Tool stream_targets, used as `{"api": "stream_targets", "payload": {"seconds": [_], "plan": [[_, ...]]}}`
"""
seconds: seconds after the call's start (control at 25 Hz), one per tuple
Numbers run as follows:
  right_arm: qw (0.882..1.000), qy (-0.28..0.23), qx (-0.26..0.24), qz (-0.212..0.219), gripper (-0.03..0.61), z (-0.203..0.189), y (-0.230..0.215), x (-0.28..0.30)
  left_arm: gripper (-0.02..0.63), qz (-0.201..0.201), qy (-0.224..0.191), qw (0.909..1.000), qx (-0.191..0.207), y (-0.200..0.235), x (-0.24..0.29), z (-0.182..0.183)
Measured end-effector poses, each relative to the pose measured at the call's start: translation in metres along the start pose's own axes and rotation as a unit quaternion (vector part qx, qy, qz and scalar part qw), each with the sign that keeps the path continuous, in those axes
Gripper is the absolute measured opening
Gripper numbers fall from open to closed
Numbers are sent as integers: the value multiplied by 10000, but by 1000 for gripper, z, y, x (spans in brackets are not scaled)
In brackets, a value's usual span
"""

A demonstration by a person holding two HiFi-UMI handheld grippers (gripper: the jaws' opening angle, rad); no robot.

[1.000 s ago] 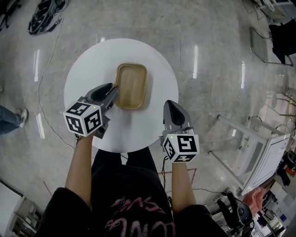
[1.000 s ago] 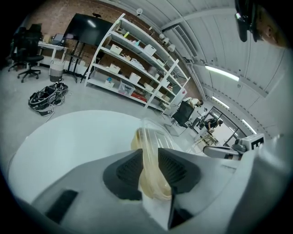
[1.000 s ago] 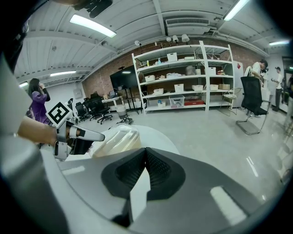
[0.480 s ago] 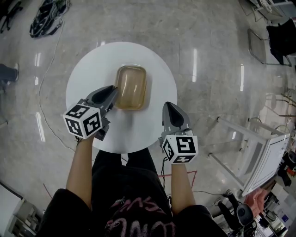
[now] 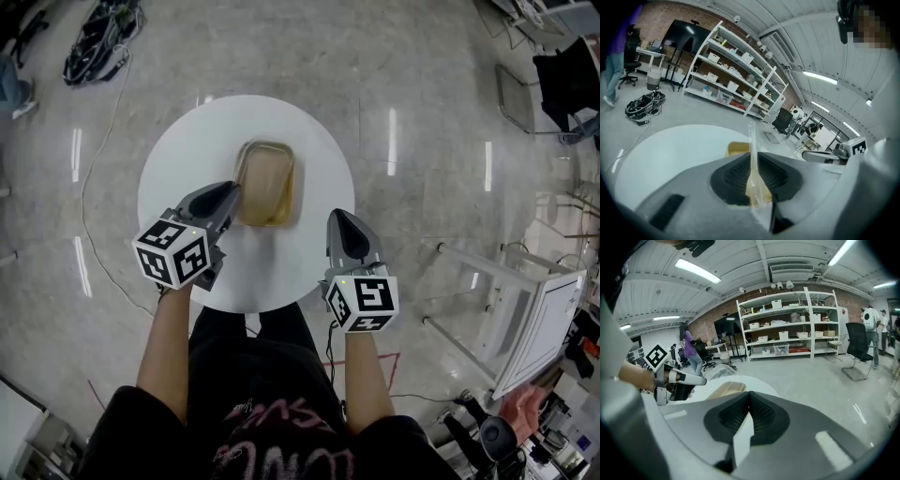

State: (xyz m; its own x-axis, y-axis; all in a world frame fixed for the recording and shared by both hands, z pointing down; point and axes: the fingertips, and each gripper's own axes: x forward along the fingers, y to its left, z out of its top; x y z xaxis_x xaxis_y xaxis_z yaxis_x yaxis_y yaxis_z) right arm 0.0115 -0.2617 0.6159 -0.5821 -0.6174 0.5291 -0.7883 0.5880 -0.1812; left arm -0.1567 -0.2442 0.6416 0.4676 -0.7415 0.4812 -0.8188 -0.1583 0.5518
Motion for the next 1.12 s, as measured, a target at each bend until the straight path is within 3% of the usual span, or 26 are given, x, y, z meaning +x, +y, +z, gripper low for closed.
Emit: {"api": "stream_targets", "payload": {"seconds": [1.12], "plan": [[9945,-1036,-62,100,9,82,33,-92,45,206,-884,9940,610,-95,-113,59]]}}
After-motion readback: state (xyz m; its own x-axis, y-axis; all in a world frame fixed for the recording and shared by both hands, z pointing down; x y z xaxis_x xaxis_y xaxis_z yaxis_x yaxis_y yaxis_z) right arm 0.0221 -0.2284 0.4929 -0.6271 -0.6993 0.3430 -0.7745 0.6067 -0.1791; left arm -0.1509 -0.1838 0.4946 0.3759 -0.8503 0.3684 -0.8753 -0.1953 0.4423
